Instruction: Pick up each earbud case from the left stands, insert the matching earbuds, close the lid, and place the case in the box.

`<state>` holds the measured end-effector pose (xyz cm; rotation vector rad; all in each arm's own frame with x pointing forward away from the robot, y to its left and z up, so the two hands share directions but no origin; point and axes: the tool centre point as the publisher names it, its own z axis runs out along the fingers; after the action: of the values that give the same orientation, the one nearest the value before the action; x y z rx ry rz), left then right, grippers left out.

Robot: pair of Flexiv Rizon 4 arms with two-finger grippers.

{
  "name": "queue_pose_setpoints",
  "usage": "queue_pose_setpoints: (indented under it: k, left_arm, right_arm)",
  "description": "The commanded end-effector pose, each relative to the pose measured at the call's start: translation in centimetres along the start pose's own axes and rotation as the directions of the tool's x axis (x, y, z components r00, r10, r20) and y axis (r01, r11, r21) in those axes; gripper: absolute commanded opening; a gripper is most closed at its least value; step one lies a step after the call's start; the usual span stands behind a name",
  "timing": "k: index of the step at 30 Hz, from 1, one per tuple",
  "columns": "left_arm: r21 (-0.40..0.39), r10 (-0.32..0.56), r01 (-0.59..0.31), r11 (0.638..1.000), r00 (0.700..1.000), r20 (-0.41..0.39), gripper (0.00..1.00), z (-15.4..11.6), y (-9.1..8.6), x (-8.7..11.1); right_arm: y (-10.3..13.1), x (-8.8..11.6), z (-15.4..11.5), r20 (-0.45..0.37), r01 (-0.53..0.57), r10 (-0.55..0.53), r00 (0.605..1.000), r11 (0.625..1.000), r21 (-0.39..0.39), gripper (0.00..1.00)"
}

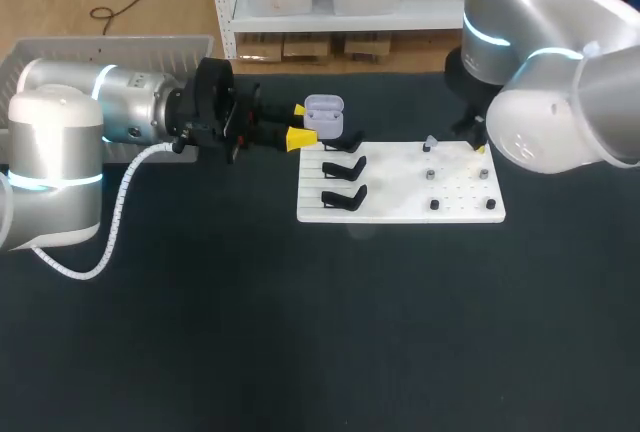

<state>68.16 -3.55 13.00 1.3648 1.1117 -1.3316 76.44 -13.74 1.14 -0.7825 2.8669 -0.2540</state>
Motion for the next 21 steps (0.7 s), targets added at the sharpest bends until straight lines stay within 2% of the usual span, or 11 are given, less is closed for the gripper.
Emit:
queue_pose_setpoints:
  k: [1,8,9,10,11,17,21]
  left_arm:
    - [-0.005,0.003,-0.003,1.000,1.000,0.001,0.00,0.0,-0.2,0.0]
    - [-0.005,0.003,-0.003,1.000,1.000,0.001,0.00,0.0,-0.2,0.0]
    - [-0.005,0.003,-0.003,1.000,1.000,0.001,0.00,0.0,-0.2,0.0]
    - [-0.005,0.003,-0.003,1.000,1.000,0.001,0.00,0.0,-0.2,0.0]
    - [-0.005,0.003,-0.003,1.000,1.000,0.001,0.00,0.0,-0.2,0.0]
    - [-0.005,0.003,-0.003,1.000,1.000,0.001,0.00,0.0,-0.2,0.0]
    - [-0.005,0.003,-0.003,1.000,1.000,0.001,0.00,0.0,-0.2,0.0]
  right_arm:
    - [0.0,0.1,0.1,0.008,-0.006,0.006,1.000,1.000,0.001,0.28]
    - [-0.1,0.1,0.2,0.007,-0.008,0.008,1.000,1.000,-0.001,0.20]
    - [-0.1,0.1,0.2,0.007,-0.009,0.009,1.000,1.000,-0.001,0.14]
    - [-0.1,0.1,0.2,0.007,-0.010,0.010,1.000,1.000,-0.001,0.02]
    - [-0.1,0.1,0.2,0.006,-0.010,0.010,1.000,1.000,-0.002,0.00]
    - [-0.1,0.3,-0.4,0.007,-0.014,0.014,1.000,1.000,0.005,0.00]
    - [-0.3,0.7,-1.8,0.020,-0.041,0.041,0.999,0.998,0.047,0.00]
